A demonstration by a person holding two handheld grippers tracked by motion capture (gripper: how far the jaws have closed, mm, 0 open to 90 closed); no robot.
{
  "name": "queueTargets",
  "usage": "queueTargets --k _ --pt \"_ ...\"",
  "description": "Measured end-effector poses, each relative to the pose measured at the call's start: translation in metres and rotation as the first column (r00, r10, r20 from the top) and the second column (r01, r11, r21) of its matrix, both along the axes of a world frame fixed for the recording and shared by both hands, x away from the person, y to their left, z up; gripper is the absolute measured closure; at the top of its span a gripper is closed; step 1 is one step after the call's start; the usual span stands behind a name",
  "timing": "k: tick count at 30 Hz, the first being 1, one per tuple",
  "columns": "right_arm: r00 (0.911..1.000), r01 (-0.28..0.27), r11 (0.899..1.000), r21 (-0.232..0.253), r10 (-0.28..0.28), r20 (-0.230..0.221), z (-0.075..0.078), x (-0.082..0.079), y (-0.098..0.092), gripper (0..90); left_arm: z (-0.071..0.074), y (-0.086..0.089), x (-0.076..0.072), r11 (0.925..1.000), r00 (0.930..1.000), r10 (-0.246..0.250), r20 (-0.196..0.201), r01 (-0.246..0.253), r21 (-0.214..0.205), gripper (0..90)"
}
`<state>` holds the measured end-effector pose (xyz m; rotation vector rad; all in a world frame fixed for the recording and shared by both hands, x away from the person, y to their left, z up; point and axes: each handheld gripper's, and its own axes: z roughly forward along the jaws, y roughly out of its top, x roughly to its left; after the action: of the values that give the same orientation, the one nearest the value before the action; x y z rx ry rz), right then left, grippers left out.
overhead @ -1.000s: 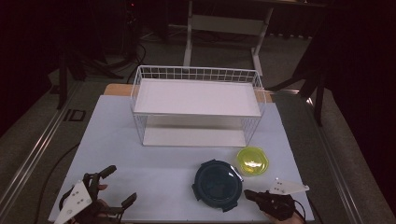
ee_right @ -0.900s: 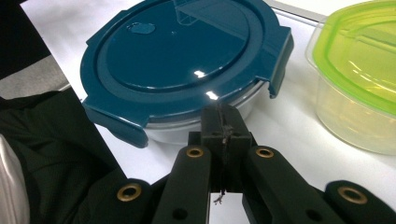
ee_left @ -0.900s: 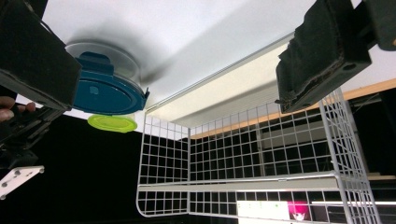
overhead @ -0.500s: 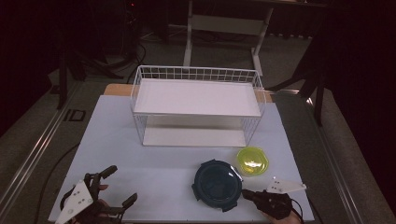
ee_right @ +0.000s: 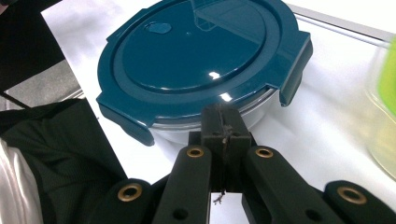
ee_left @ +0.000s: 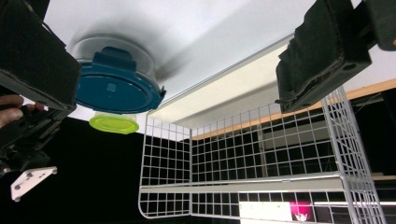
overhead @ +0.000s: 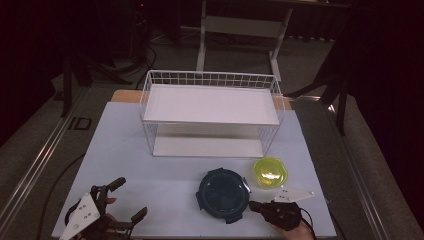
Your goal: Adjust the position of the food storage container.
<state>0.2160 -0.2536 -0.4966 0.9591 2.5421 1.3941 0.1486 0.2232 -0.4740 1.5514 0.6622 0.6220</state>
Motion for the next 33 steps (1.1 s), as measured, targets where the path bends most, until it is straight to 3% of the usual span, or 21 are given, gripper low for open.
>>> queueTargets --k 8,25,33 --pt "0.9995 -0.030 1.000 0.002 0.030 -0.005 0.000 0.007 0.016 90.0 -0.001 0.000 0.001 1.0000 1.0000 -0.005 -0.005 0.005 -0.001 0.0" --pt "0.9997 -0.020 1.000 -0.003 0.020 -0.015 -0.004 0.009 0.014 90.0 -0.001 0.001 0.001 1.0000 1.0000 -0.006 -0.007 0.006 0.001 0.0" --pt "0.9988 -0.045 0.999 -0.023 0.045 -0.020 -0.006 0.011 0.027 90.0 -0.001 0.001 0.001 1.0000 0.9999 -0.008 -0.010 0.008 0.002 0.0"
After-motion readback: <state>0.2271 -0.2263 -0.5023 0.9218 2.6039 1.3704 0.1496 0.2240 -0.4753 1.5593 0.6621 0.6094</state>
